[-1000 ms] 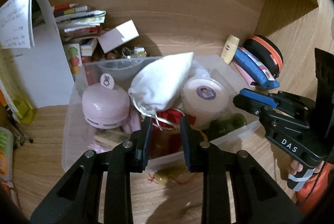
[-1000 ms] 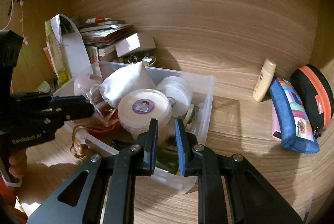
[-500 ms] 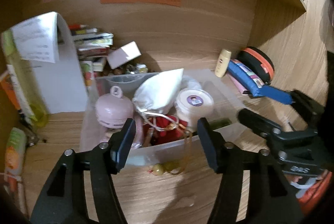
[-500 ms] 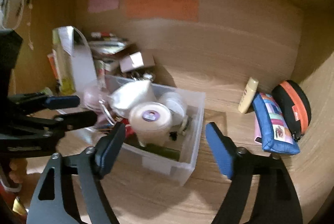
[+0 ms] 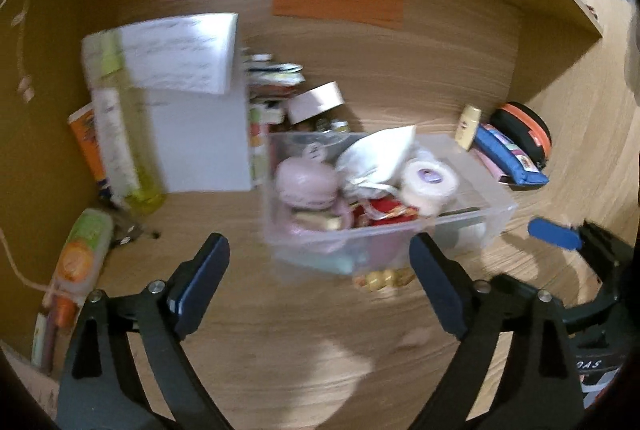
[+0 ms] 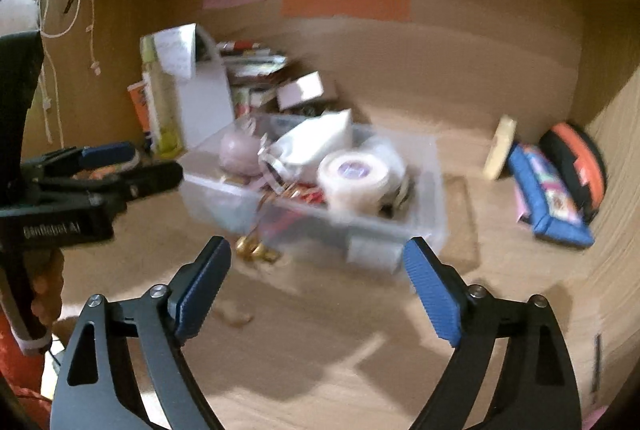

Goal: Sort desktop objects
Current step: 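Move both grippers toward the yellow-beaded cord and the seashell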

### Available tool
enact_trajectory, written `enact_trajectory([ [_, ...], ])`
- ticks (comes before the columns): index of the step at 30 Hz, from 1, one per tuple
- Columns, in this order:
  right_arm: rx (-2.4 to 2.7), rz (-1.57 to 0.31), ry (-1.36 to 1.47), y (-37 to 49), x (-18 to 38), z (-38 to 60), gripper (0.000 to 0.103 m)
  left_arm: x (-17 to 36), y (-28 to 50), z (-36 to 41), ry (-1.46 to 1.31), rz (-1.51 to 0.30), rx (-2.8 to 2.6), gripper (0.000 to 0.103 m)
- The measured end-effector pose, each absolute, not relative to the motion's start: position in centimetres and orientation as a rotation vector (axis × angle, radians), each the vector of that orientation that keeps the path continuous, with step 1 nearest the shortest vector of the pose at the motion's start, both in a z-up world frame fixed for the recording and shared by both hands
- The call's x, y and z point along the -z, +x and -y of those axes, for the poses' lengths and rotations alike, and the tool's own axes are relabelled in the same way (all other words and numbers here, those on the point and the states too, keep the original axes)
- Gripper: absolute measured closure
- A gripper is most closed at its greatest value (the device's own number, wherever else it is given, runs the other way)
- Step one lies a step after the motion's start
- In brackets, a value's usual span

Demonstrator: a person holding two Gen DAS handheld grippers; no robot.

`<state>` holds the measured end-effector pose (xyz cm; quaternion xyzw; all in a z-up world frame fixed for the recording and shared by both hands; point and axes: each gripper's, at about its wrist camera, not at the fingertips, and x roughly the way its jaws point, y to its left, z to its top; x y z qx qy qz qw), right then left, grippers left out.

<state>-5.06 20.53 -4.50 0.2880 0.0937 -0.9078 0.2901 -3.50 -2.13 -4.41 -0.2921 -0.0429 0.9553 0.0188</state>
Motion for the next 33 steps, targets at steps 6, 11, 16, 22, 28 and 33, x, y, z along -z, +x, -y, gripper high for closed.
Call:
enact_trajectory([
  [6, 2.346, -0.280, 0.867, -3.5, 7.7, -18.3, 0.018, 6.7, -2.9, 5.8, -1.002, 0.294, -2.954, 0.011],
  [11, 2.263, -0.339, 0.917, -2.8, 9.8, -15.8, 0.039, 8.0, -2.7, 6.2, -1.051, 0.317, -2.929, 0.011],
  [16, 2.207, -0.376, 0.982, -3.5, 11.0, -14.6, 0.057, 8.1, -2.6, 5.6, -1.050, 0.286, -2.931, 0.011],
  [22, 2.093, -0.349, 1.026, -4.7, 11.5, -14.7, 0.083, 8.4, -3.6, 4.5, -1.092, 0.283, -2.909, 0.011],
  [28, 2.094, -0.247, 1.029, -5.6, 10.7, -18.3, 0.087, 8.9, -5.3, 1.9, -1.154, 0.243, -2.876, 0.011],
  [33, 2.157, -0.168, 0.962, -5.7, 8.8, -22.2, 0.087, 9.6, -7.0, -1.6, -1.208, 0.153, -2.840, 0.011],
])
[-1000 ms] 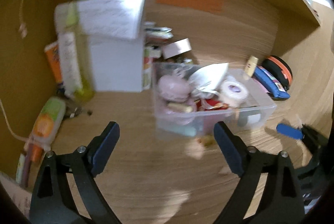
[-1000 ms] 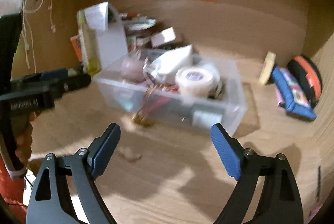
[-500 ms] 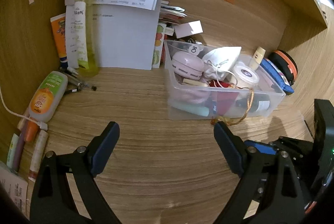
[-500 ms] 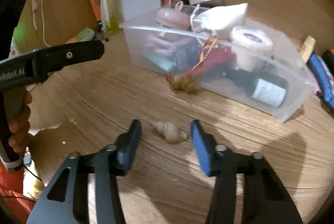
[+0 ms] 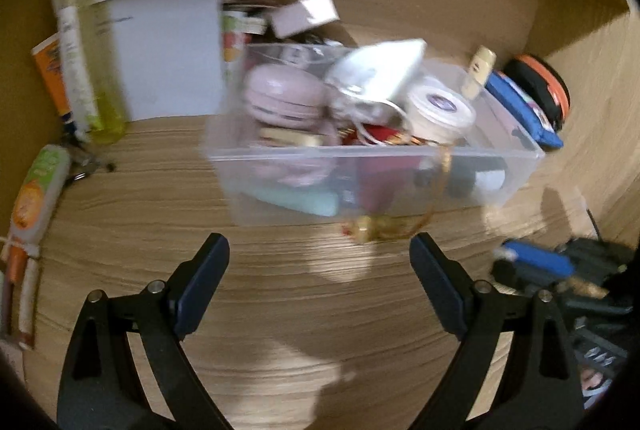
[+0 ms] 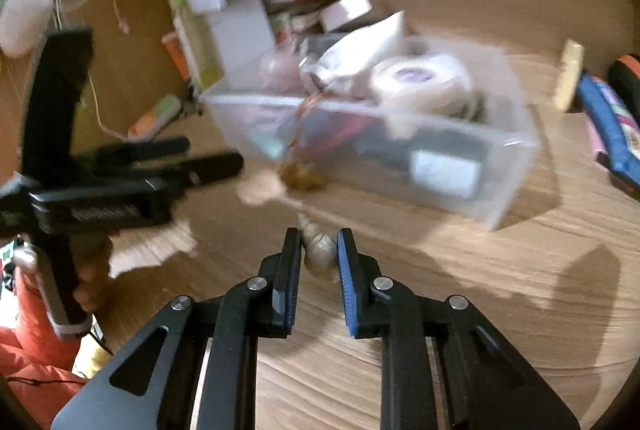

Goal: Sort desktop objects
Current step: 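Grasp the seashell with the right gripper while the left grasps the beaded cord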

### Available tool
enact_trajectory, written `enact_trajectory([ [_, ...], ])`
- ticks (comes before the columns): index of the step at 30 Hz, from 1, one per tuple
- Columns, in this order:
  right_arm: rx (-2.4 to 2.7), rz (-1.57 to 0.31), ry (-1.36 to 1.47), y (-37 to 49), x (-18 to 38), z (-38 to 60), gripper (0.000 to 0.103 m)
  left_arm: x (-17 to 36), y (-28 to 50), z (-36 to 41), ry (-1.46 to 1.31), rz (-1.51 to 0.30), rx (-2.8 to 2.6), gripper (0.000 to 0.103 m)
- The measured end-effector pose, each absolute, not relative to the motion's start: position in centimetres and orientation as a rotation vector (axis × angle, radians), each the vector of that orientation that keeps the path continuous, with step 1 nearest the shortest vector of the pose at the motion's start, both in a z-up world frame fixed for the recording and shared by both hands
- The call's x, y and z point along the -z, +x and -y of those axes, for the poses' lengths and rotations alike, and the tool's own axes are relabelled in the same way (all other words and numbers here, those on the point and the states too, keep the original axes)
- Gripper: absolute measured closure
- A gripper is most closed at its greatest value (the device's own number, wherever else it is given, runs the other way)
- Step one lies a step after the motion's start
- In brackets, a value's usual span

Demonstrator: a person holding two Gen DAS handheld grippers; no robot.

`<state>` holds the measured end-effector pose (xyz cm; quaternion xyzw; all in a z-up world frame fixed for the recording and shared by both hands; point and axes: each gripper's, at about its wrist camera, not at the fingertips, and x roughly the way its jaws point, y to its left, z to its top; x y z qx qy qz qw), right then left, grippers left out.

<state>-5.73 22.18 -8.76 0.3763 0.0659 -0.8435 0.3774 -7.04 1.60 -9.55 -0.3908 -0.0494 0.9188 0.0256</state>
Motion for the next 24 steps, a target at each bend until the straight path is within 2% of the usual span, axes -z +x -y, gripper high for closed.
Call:
enact_trajectory([
  [3, 2.189, -0.140, 0.922, -6.0, 7.7, -24.2, 0.087, 10.1, -8.2, -3.8, -1.247, 0.069, -2.840, 0.011],
  [8, 2.212, -0.076, 0.874, -6.7, 6.7, -26.3, 0.087, 10.8, -9.7, -5.5, -1.310, 0.029, -2.850, 0.012],
  [9, 2.210, -0.069, 0.872, -7.0, 6.7, -26.5, 0.087, 10.9, -9.9, -5.7, -1.325, 0.028, -2.855, 0.015],
  [11, 2.215, -0.057, 0.864, -7.3, 6.3, -26.9, 0.086, 11.1, -10.3, -6.0, -1.357, 0.021, -2.857, 0.031],
  [13, 2.209, -0.048, 0.854, -7.7, 6.0, -26.9, 0.086, 11.4, -10.7, -6.1, -1.378, 0.023, -2.853, 0.036],
  [16, 2.201, -0.036, 0.832, -8.0, 5.7, -27.0, 0.086, 11.5, -10.7, -5.9, -1.379, 0.046, -2.860, 0.038],
  [22, 2.192, -0.056, 0.803, -8.1, 5.2, -26.3, 0.086, 12.0, -10.7, -5.8, -1.396, 0.040, -2.852, 0.056],
  [24, 2.194, -0.055, 0.799, -8.0, 5.2, -26.4, 0.086, 11.9, -10.6, -5.7, -1.386, 0.042, -2.842, 0.066],
])
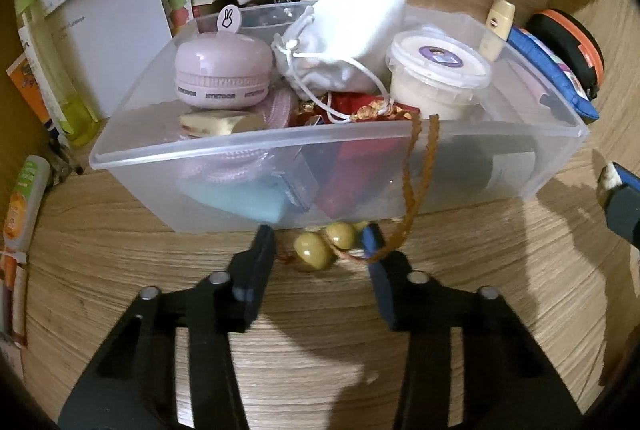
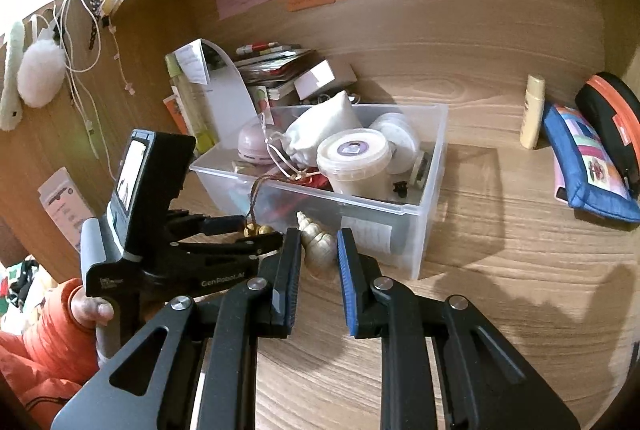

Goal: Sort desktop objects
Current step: 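Grasp the seashell with the right gripper while the left grasps the beaded cord, then carry the beaded cord and seashell with both grippers over the clear box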

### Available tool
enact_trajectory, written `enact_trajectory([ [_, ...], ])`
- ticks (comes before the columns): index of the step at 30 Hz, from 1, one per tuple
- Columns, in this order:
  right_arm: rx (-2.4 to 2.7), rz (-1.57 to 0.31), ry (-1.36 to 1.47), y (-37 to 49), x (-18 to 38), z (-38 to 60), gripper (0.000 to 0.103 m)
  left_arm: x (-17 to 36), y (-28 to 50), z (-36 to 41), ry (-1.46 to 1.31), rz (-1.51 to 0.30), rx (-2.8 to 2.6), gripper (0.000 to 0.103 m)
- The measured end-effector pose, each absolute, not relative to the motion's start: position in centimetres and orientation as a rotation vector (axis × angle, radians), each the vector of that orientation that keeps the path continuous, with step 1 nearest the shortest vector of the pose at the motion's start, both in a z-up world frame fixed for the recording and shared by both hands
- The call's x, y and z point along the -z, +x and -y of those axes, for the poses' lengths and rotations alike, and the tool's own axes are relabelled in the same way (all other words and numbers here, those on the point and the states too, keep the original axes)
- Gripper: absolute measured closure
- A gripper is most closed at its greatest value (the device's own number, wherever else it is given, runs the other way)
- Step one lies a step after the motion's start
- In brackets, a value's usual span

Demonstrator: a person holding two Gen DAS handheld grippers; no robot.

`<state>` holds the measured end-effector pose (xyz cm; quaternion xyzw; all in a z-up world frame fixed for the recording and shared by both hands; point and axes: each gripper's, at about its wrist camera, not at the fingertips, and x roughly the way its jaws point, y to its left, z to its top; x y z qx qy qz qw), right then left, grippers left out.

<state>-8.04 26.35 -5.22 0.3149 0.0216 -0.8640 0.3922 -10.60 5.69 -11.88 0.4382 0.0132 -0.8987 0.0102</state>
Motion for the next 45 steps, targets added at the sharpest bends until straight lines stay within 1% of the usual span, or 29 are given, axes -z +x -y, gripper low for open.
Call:
enact_trajectory([
  [1, 2.195, -0.052, 0.798, -8.0, 5.3, -26.4, 0.086, 11.8, -10.5, -5.7, 1.375, -0.045, 2.819, 0.069],
  [5, 2.209, -0.052, 0.799, -8.0, 5.2, -26.3, 0.086, 11.7, -10.2, -5.5, 1.369, -0.053, 2.847, 0.073],
  [15, 2.261, -0.054, 0.760, -7.2, 3.5, -26.8, 0.086, 8.5, -7.3, -3.4, 1.247, -0.139, 2.940, 0.073],
  [21, 2.302, -0.055, 0.715, -6.9, 2.0, -26.8, 0.087, 6.0, -6.1, -2.9, 1.129, -0.125, 3.012, 0.073],
  [25, 2.324, -0.059, 0.690, -7.1, 1.3, -26.5, 0.087, 4.8, -6.4, -2.4, 1.091, -0.139, 3.035, 0.073],
  [30, 2.337, -0.055, 0.670, -7.8, 0.4, -26.0, 0.087, 3.6, -7.1, -1.9, 1.035, -0.114, 3.057, 0.073],
  [33, 2.354, -0.079, 0.667, -8.8, 0.3, -25.4, 0.087, 3.8, -8.1, -1.8, 1.053, -0.117, 3.049, 0.073],
  [40, 2.353, -0.059, 0.798, -12.5, 2.7, -24.3, 0.087, 5.0, -10.3, -2.3, 1.127, -0.111, 3.052, 0.073],
  [45, 2.372, -0.069, 0.827, -13.8, 3.8, -23.9, 0.086, 5.8, -11.6, -2.7, 1.171, -0.101, 3.047, 0.073],
])
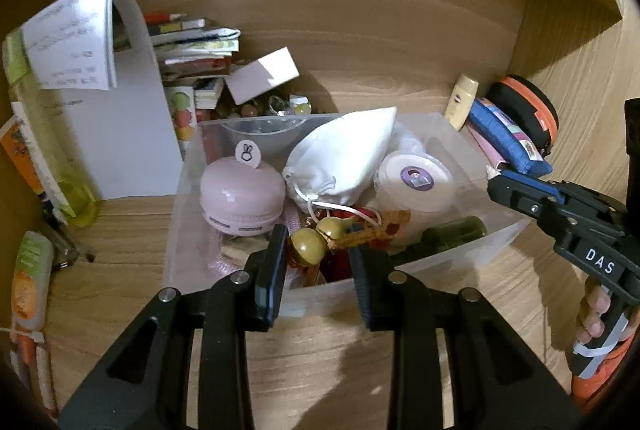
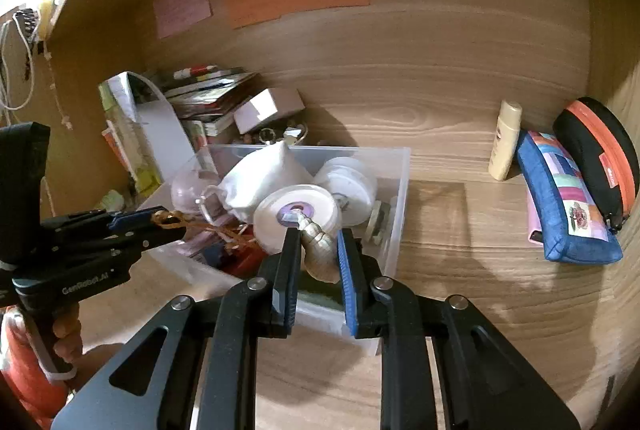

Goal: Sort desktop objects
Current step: 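Carry the beaded cord and seashell with both grippers over the clear box, then lower the cord and seashell into the box and open both grippers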

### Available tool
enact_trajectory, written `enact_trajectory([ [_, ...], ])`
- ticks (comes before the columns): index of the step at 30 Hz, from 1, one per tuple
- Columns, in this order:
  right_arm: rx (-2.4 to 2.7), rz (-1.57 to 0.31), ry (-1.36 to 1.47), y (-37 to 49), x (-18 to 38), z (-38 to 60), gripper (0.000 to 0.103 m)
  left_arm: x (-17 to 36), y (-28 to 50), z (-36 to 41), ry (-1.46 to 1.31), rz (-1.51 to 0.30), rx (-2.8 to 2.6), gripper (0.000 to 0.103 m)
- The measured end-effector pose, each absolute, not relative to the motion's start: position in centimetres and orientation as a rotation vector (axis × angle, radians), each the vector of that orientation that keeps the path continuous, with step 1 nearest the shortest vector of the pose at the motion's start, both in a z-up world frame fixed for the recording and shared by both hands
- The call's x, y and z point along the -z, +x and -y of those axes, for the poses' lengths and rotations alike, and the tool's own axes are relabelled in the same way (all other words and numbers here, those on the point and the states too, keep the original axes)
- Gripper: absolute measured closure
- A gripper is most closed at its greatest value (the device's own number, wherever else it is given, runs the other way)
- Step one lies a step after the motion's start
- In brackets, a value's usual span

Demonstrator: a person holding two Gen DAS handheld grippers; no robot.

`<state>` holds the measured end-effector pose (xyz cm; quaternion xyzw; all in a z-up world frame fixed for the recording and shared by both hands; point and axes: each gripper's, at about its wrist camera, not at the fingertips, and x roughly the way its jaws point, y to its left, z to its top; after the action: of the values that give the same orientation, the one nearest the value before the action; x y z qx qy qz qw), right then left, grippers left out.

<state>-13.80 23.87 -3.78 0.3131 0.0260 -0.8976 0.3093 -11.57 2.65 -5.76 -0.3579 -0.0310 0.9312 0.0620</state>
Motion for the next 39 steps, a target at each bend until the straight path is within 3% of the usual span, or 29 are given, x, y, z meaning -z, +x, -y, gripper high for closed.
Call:
enact_trajectory([
  [12, 2.385, -0.110, 0.854, -14.8, 5.0, -23.0, 0.086, 6.9, -13.5, -2.9, -1.134, 0.084, -2.779, 0.072],
  [17, 2.386, -0.128, 0.857, -14.8, 5.3, -22.8, 0.085, 6.8, -13.5, -2.5, -1.135, 0.089, -2.788, 0.056],
  [21, 2.375, -0.142, 0.850, -14.4, 5.4, -22.4, 0.069, 6.4, -13.2, -2.7, -1.115, 0.045, -2.815, 0.046],
  [26, 2.400, -0.182, 0.788, -13.4, 4.9, -22.1, 0.057, 5.5, -12.3, -3.2, -1.066, -0.013, -2.852, 0.033],
  [32, 2.436, -0.192, 0.753, -12.8, 4.2, -22.5, 0.043, 4.8, -11.5, -3.0, -1.067, -0.013, -2.863, 0.023],
  [36, 2.459, -0.193, 0.743, -12.2, 3.7, -22.8, 0.025, 4.4, -10.6, -2.5, -1.050, 0.001, -2.888, 0.020],
  [39, 2.476, -0.184, 0.738, -11.7, 3.3, -23.1, 0.021, 4.0, -9.6, -2.0, -1.019, 0.005, -2.928, 0.017],
])
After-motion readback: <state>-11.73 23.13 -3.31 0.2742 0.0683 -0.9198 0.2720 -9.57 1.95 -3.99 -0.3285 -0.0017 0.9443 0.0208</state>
